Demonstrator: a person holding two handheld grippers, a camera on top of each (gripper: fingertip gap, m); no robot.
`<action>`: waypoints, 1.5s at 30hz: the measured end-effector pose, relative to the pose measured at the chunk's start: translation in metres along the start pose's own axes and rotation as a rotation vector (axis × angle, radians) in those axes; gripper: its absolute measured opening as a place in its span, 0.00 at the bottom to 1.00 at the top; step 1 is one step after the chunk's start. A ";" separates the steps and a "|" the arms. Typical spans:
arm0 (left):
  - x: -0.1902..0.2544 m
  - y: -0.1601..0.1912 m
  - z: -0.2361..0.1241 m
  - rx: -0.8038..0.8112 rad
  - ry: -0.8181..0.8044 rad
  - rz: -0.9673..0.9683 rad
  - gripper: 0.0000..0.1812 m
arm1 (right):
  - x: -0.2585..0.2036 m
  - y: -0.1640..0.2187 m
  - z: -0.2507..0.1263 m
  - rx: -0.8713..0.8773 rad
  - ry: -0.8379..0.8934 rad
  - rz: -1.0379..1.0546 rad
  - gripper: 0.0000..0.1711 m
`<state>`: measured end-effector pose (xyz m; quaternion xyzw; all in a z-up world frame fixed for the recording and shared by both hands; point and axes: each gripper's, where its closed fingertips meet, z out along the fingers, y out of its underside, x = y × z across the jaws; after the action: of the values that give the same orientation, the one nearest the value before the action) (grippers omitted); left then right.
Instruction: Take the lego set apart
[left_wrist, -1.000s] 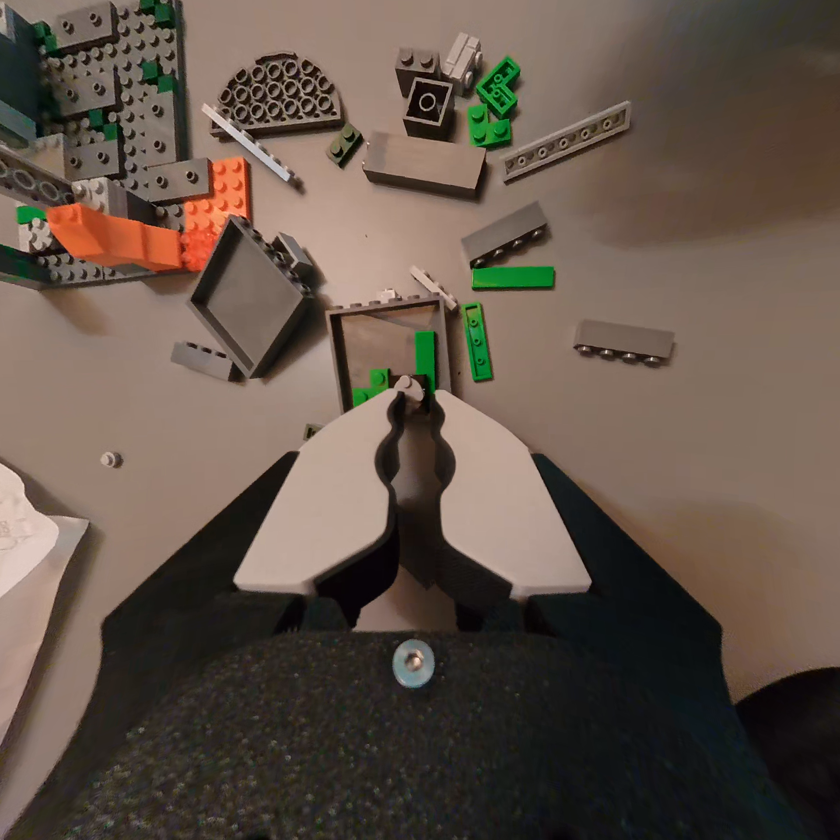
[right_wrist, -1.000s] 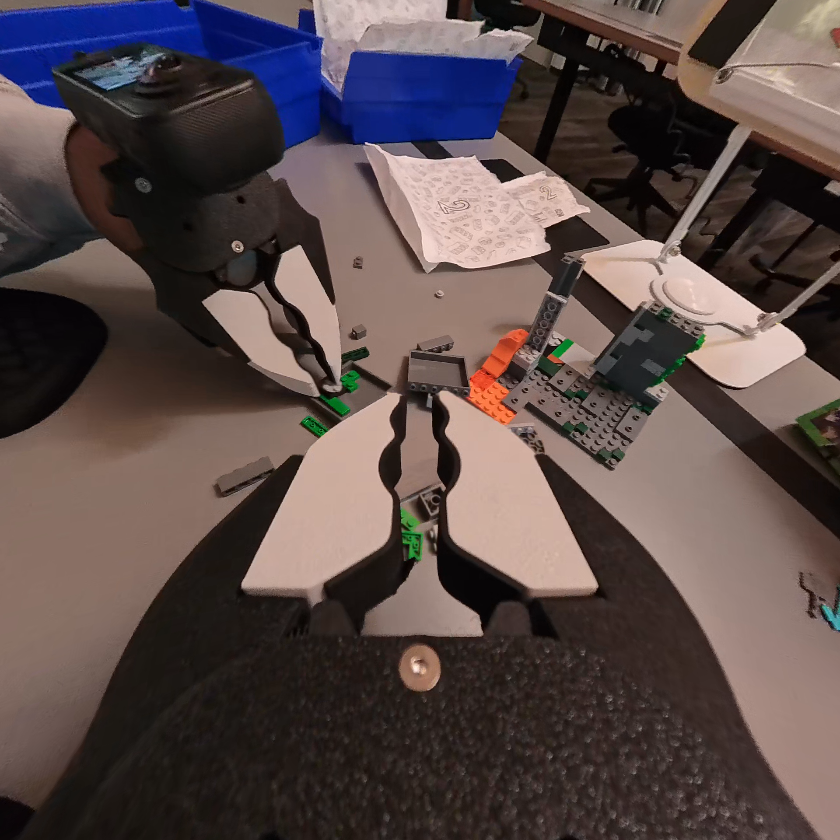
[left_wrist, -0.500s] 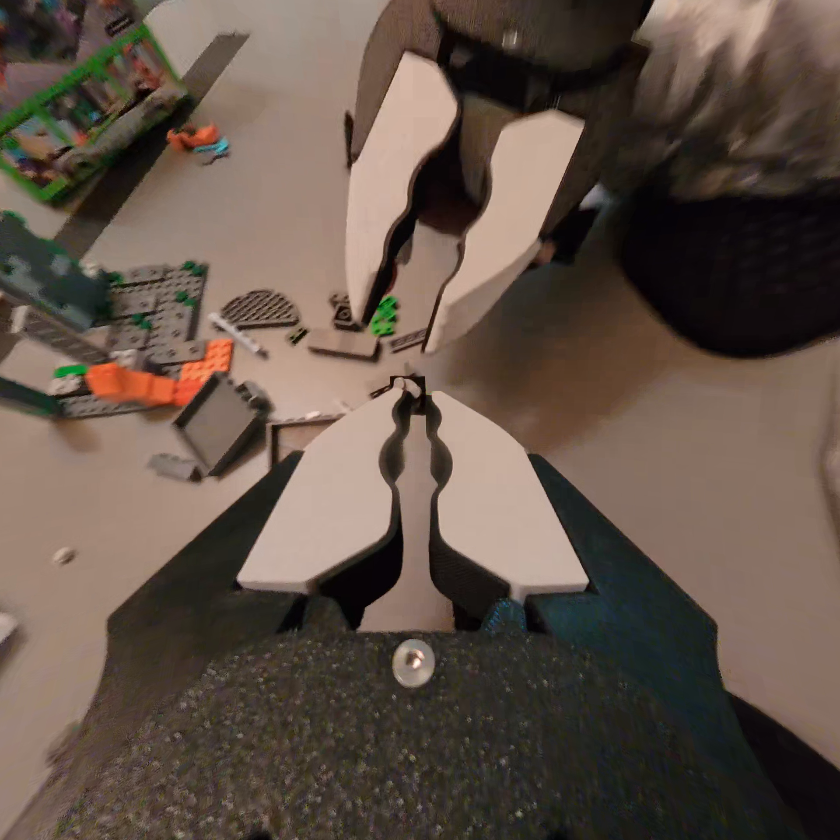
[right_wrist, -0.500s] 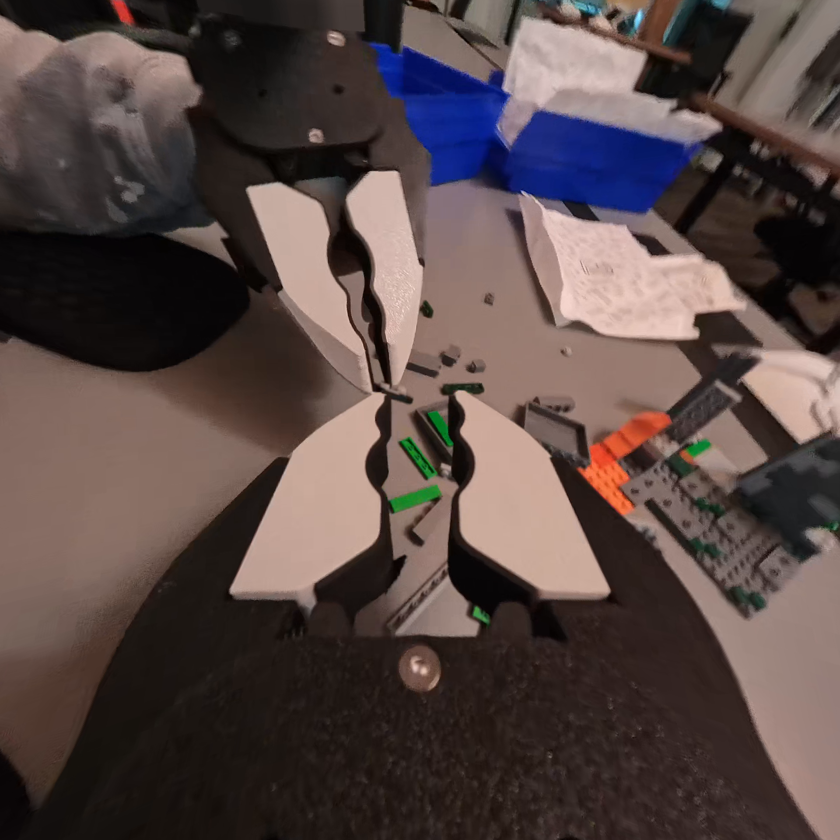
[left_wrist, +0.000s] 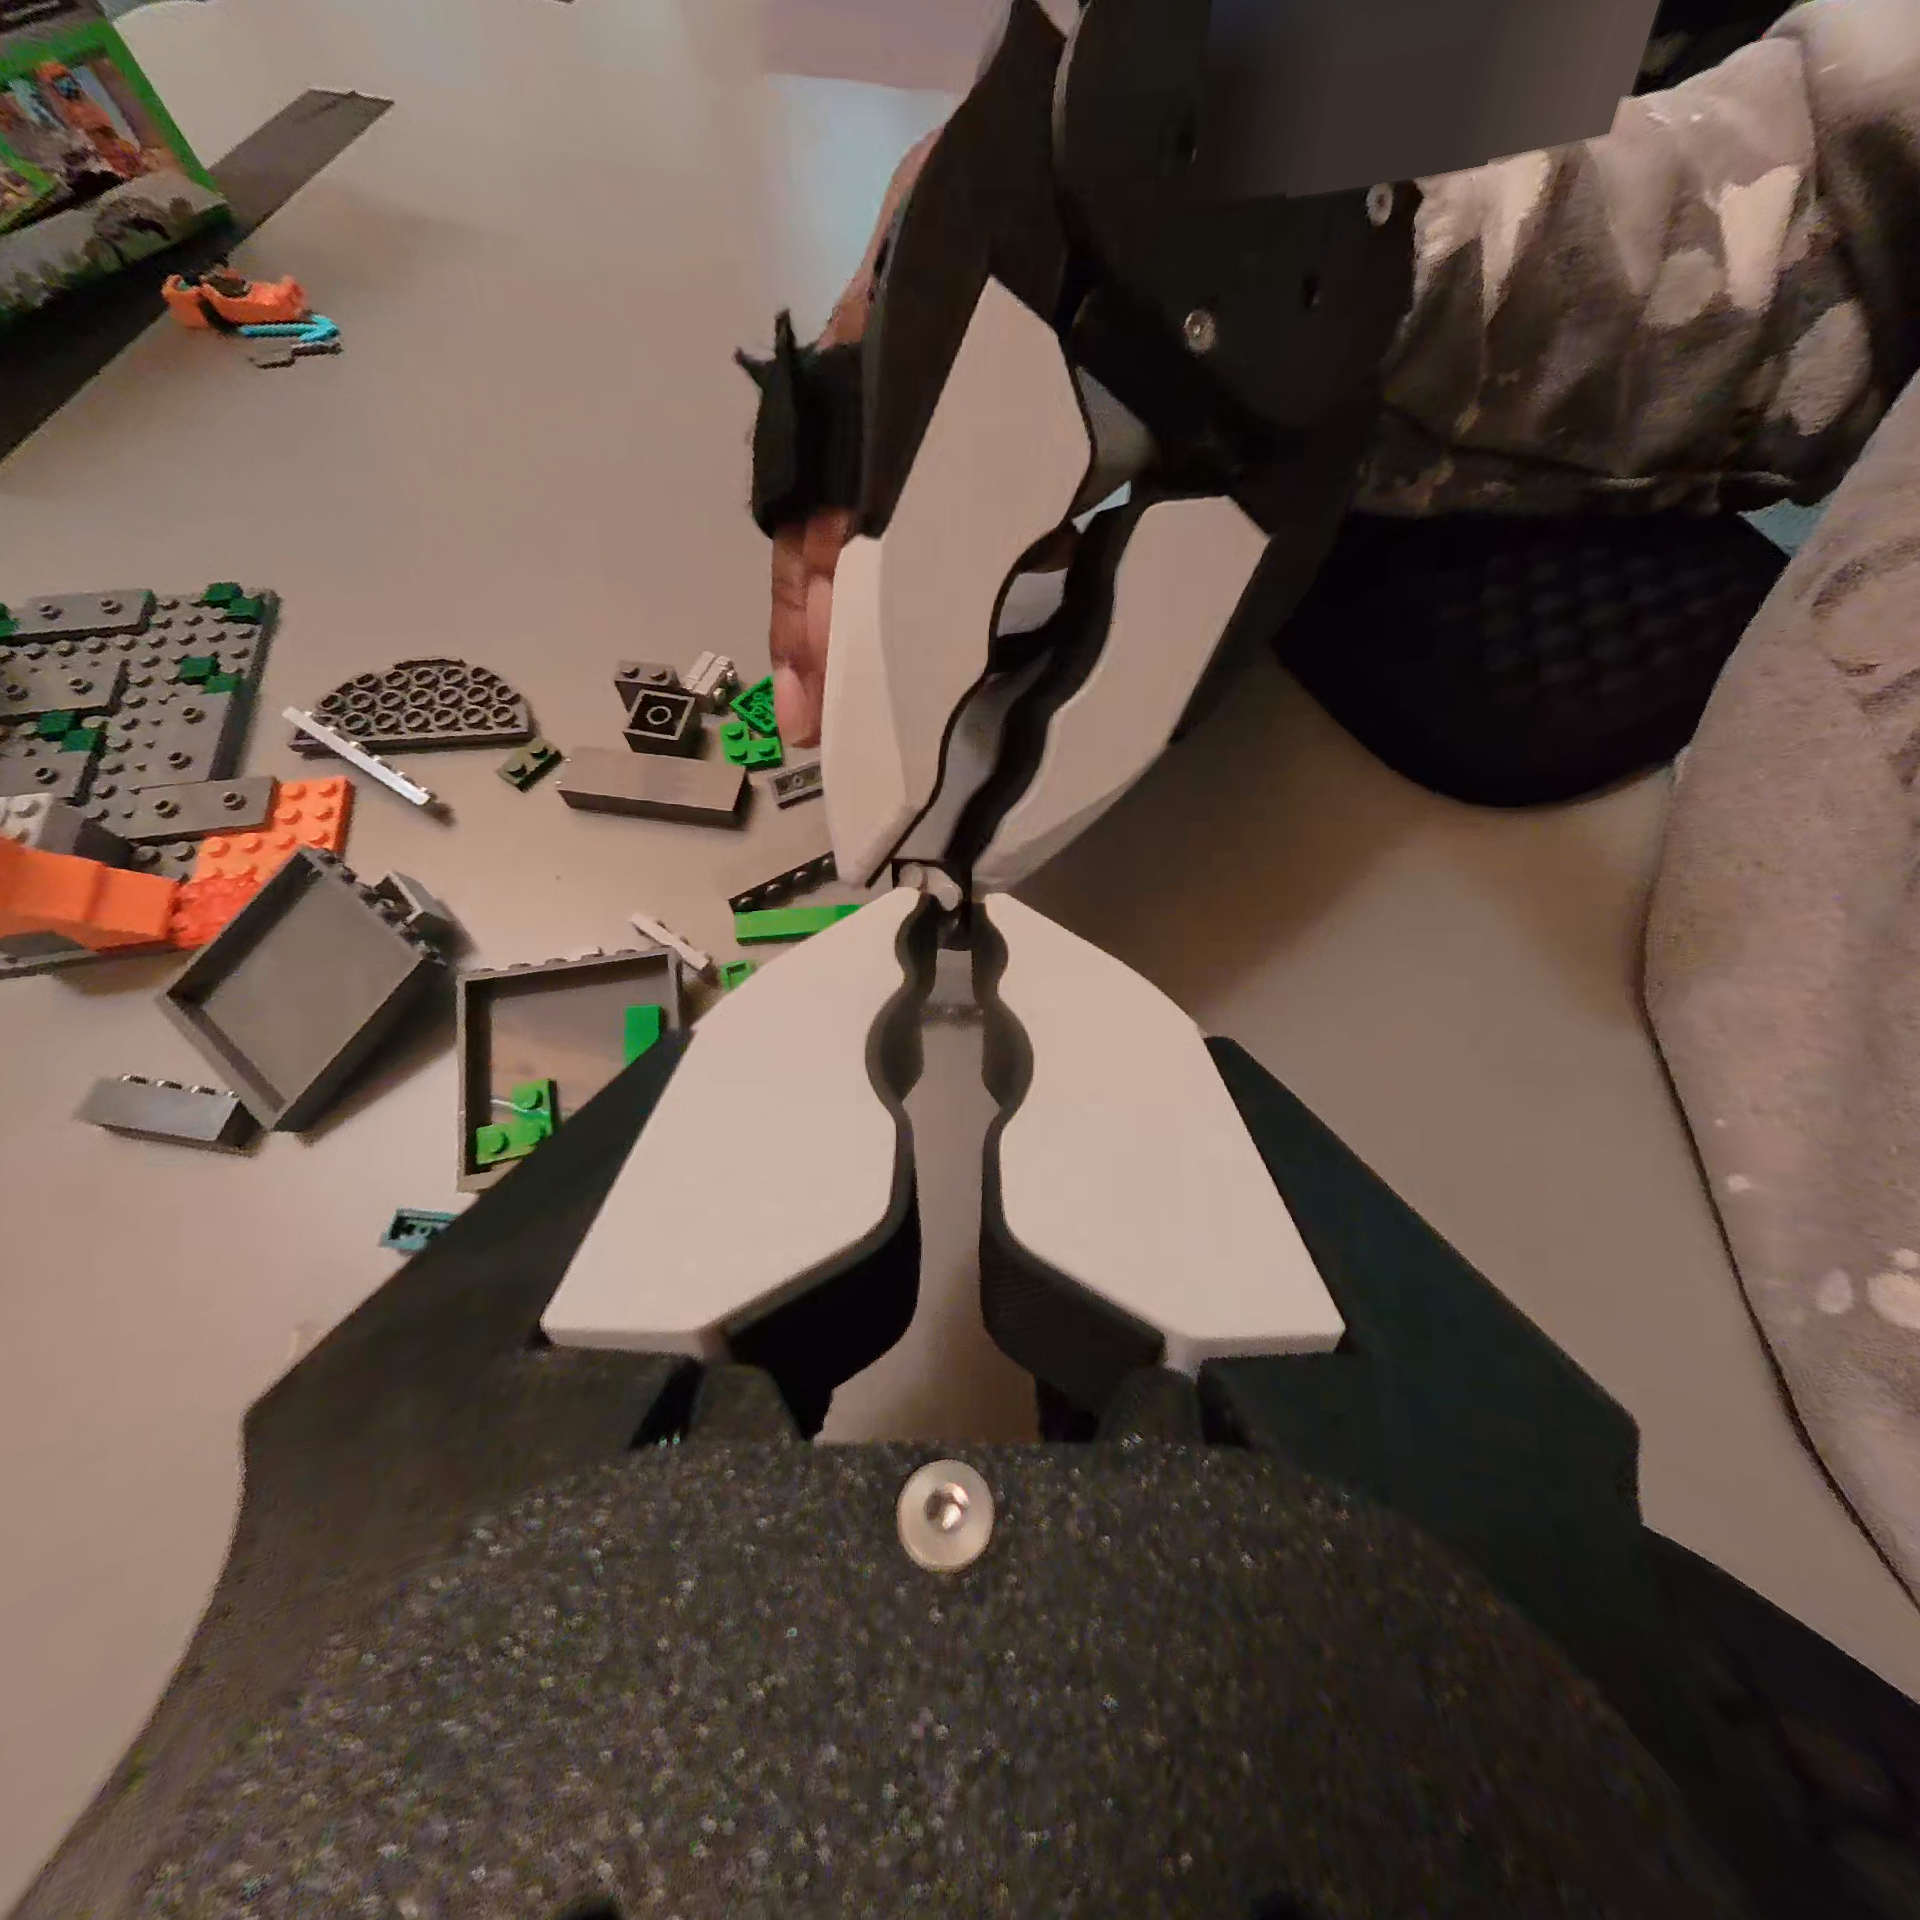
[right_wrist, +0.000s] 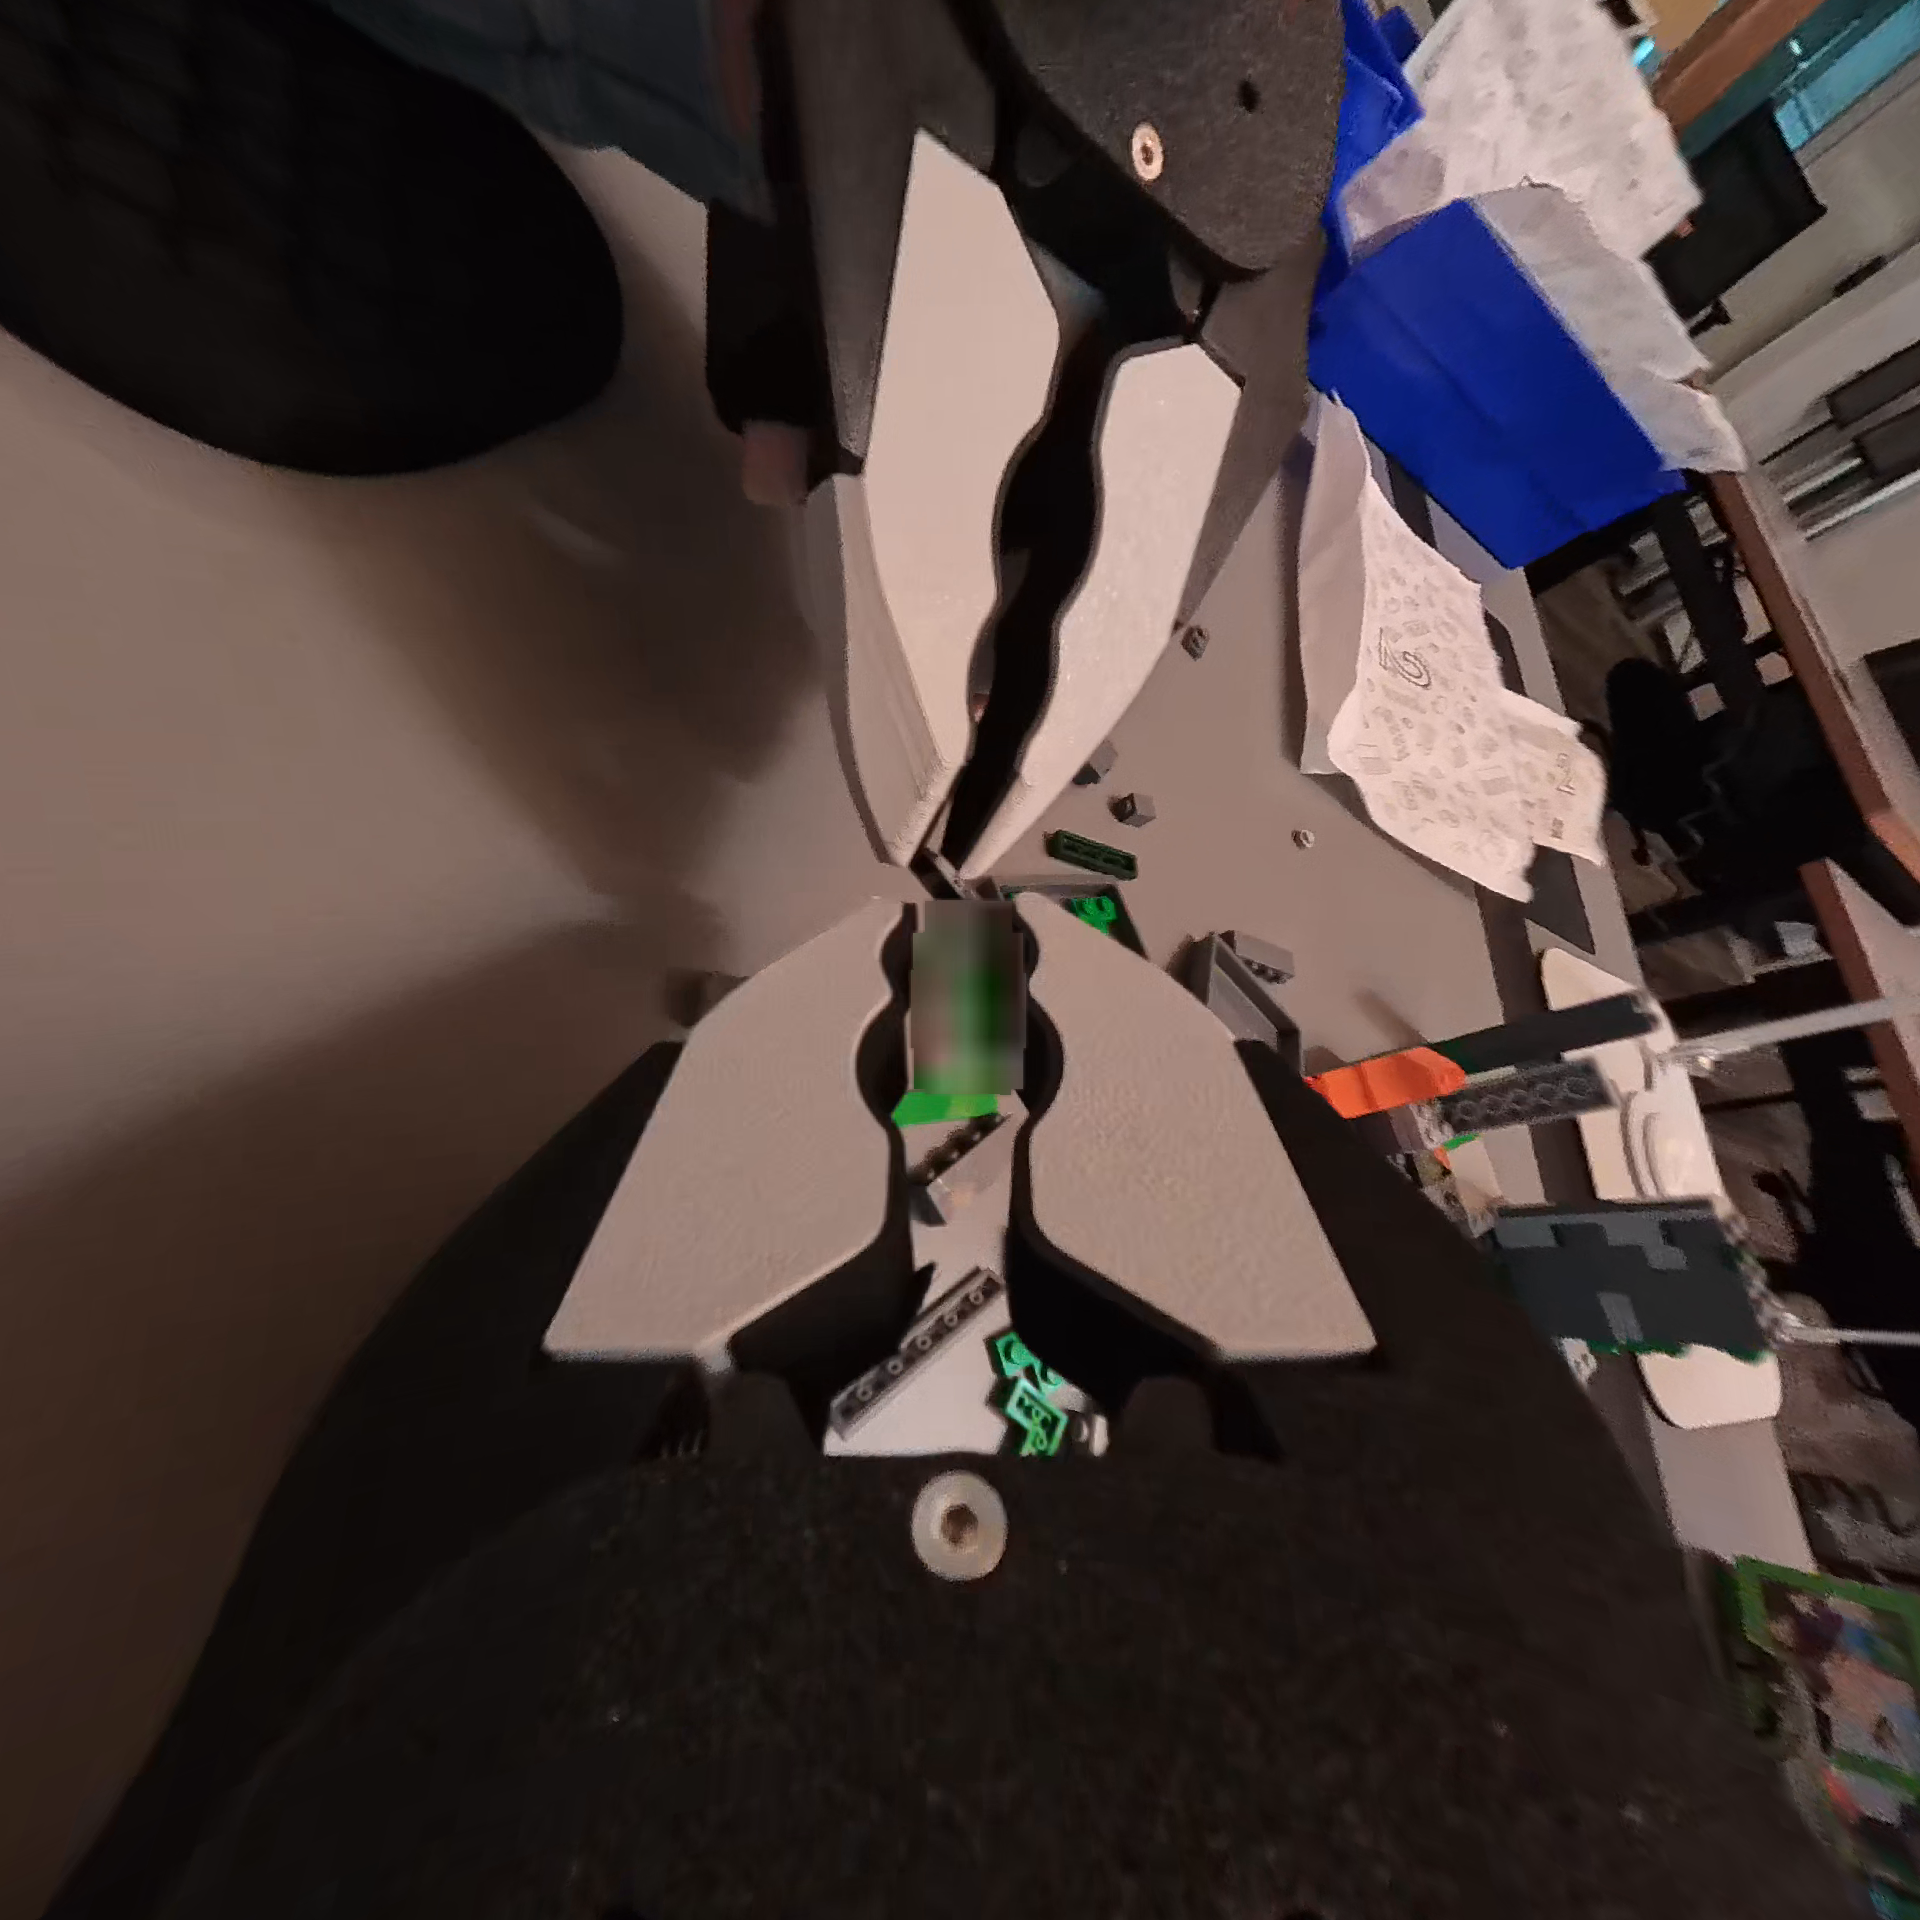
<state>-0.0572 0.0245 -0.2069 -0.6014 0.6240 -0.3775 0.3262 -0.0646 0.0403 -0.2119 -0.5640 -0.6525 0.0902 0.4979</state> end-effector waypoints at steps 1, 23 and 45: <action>0.000 0.000 0.000 0.003 0.000 -0.002 0.03 | 0.001 0.001 0.001 -0.008 0.014 -0.016 0.04; -0.027 -0.046 -0.028 0.524 0.224 -0.744 0.07 | 0.051 -0.015 -0.016 -0.018 0.481 -0.361 0.02; -0.038 -0.042 -0.034 0.568 0.173 -0.819 0.02 | 0.045 -0.021 -0.014 0.054 0.463 -0.276 0.08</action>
<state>-0.0627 0.0658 -0.1549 -0.6508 0.2342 -0.6778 0.2494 -0.0616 0.0637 -0.1665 -0.4618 -0.5894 -0.0928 0.6563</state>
